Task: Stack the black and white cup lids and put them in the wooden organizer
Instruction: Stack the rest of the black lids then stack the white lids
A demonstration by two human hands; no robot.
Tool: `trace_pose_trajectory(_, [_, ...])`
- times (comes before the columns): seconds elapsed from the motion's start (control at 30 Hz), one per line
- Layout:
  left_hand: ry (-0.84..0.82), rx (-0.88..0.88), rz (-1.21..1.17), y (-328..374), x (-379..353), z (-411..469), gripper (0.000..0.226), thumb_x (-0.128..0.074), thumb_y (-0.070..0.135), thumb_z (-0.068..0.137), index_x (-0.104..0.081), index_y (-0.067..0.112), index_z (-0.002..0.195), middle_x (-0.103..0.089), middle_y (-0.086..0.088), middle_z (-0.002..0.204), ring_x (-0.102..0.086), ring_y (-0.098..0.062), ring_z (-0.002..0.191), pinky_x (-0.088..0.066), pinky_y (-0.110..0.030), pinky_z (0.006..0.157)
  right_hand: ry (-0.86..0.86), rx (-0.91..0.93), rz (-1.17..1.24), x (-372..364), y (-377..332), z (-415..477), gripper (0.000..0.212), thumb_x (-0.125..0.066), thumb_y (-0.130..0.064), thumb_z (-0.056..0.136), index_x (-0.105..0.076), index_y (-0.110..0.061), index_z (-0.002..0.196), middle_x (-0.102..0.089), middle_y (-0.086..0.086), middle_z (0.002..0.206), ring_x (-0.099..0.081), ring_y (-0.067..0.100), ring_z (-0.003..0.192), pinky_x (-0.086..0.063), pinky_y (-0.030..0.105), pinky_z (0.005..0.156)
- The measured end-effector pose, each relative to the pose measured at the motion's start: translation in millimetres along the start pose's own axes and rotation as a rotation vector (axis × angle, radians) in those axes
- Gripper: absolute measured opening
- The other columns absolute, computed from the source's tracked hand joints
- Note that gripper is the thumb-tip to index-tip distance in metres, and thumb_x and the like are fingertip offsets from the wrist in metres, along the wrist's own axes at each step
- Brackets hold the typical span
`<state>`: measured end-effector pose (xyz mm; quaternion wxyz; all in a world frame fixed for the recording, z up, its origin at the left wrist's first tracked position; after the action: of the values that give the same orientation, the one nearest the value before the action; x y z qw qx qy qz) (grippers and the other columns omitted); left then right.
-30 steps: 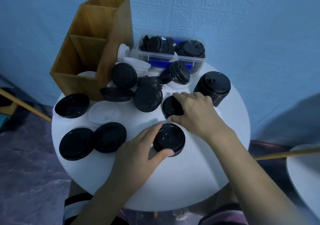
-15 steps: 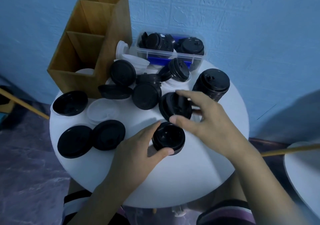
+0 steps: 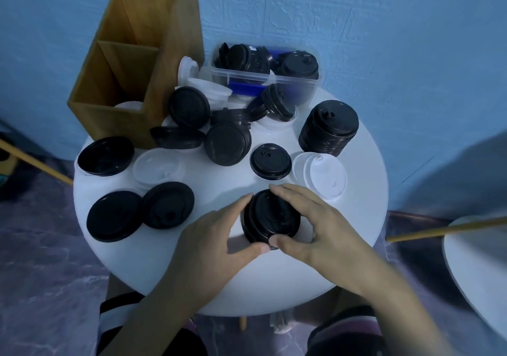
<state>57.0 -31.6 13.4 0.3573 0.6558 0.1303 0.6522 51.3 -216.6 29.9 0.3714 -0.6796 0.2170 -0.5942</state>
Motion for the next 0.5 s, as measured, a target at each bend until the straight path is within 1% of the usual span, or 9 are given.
trace_pose_trajectory(0.07, [0.004,-0.006,-0.005,-0.5,-0.4,-0.4,0.081,-0.071,0.063,0.074,-0.049,0.037,0.147,-0.051,0.041,0.087,-0.048,0.017,0.078,-0.031,-0.011,0.059,0.030,-0.012,0.029,2.4,-0.1,1.1,0.069,-0.080,-0.034,0.084,-0.049,-0.039,0.146,-0.047,-0.030,0.139,-0.046,-0.002,0.133,-0.039,0.025,0.113])
trace_pose_trajectory(0.13, [0.005,-0.011,-0.008,-0.9,-0.2,-0.7,0.079,-0.072,0.060,0.077,-0.048,0.036,0.148,-0.046,0.050,0.087,-0.049,0.015,0.079,-0.031,-0.011,0.059,0.053,-0.021,0.056,4.5,-0.4,1.8,0.068,-0.080,-0.041,0.081,-0.052,-0.038,0.143,-0.050,-0.028,0.136,-0.049,0.000,0.131,-0.041,0.030,0.112])
trace_pose_trajectory(0.2, [0.013,-0.030,0.010,0.8,1.1,-0.5,0.076,-0.072,0.058,0.077,-0.051,0.034,0.146,-0.042,0.056,0.092,-0.048,0.018,0.082,-0.029,-0.011,0.058,0.051,-0.020,0.055,4.4,-1.2,1.6,0.070,-0.079,-0.049,0.077,-0.054,-0.038,0.142,-0.050,-0.027,0.135,-0.050,0.000,0.130,-0.042,0.030,0.112])
trace_pose_trajectory(0.23, [0.017,-0.035,0.026,2.1,1.7,-0.1,0.076,-0.072,0.059,0.076,-0.053,0.033,0.145,-0.040,0.058,0.094,-0.047,0.019,0.084,-0.027,-0.011,0.057,0.039,-0.019,0.044,3.5,-1.2,1.3,0.071,-0.080,-0.047,0.077,-0.053,-0.039,0.142,-0.049,-0.028,0.136,-0.049,0.000,0.131,-0.041,0.029,0.112])
trace_pose_trajectory(0.3, [0.030,-0.044,0.044,3.3,2.0,0.3,0.076,-0.073,0.060,0.075,-0.056,0.031,0.143,-0.037,0.060,0.098,-0.046,0.021,0.086,-0.024,-0.010,0.059,0.010,-0.015,0.009,1.5,-0.6,0.6,0.071,-0.083,-0.038,0.081,-0.050,-0.041,0.145,-0.046,-0.031,0.138,-0.045,-0.002,0.134,-0.038,0.025,0.114])
trace_pose_trajectory(0.37, [0.039,-0.044,0.033,1.9,0.0,0.5,0.076,-0.076,0.061,0.075,-0.056,0.031,0.142,-0.038,0.060,0.097,-0.045,0.021,0.086,-0.024,-0.012,0.060,0.000,-0.009,-0.025,1.2,0.5,-0.5,0.072,-0.082,-0.034,0.084,-0.047,-0.044,0.146,-0.042,-0.033,0.144,-0.039,-0.007,0.138,-0.033,0.020,0.116])
trace_pose_trajectory(0.4, [0.041,-0.043,0.015,1.3,-0.4,0.3,0.077,-0.073,0.065,0.076,-0.056,0.032,0.143,-0.040,0.058,0.096,-0.046,0.019,0.085,-0.025,-0.013,0.060,-0.001,-0.012,-0.033,1.7,1.2,-1.3,0.073,-0.081,-0.034,0.084,-0.045,-0.048,0.146,-0.041,-0.033,0.147,-0.035,-0.009,0.139,-0.030,0.017,0.117])
trace_pose_trajectory(0.47, [0.055,-0.039,-0.025,3.0,2.7,0.5,0.084,-0.060,0.080,0.075,-0.054,0.032,0.145,-0.044,0.053,0.095,-0.048,0.016,0.084,-0.026,-0.014,0.060,-0.004,-0.018,-0.038,2.5,1.6,-2.5,0.073,-0.081,-0.033,0.084,-0.043,-0.055,0.142,-0.039,-0.035,0.148,-0.031,-0.014,0.140,-0.024,0.012,0.116])
trace_pose_trajectory(0.5, [0.057,-0.039,-0.031,4.7,5.0,0.7,0.087,-0.055,0.083,0.075,-0.054,0.032,0.144,-0.044,0.053,0.094,-0.048,0.016,0.083,-0.026,-0.014,0.060,-0.008,-0.017,-0.043,2.4,1.0,-2.8,0.073,-0.081,-0.032,0.084,-0.042,-0.058,0.140,-0.038,-0.036,0.148,-0.029,-0.015,0.140,-0.023,0.009,0.115])
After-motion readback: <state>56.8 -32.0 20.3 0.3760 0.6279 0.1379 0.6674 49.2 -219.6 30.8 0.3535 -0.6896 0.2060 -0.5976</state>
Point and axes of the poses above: each hand's wrist, its own z-axis towards the middle knuckle, its own x-axis out of the back of the hand, y = z × x, the point moved 6 cm from there along z, towards the middle knuckle
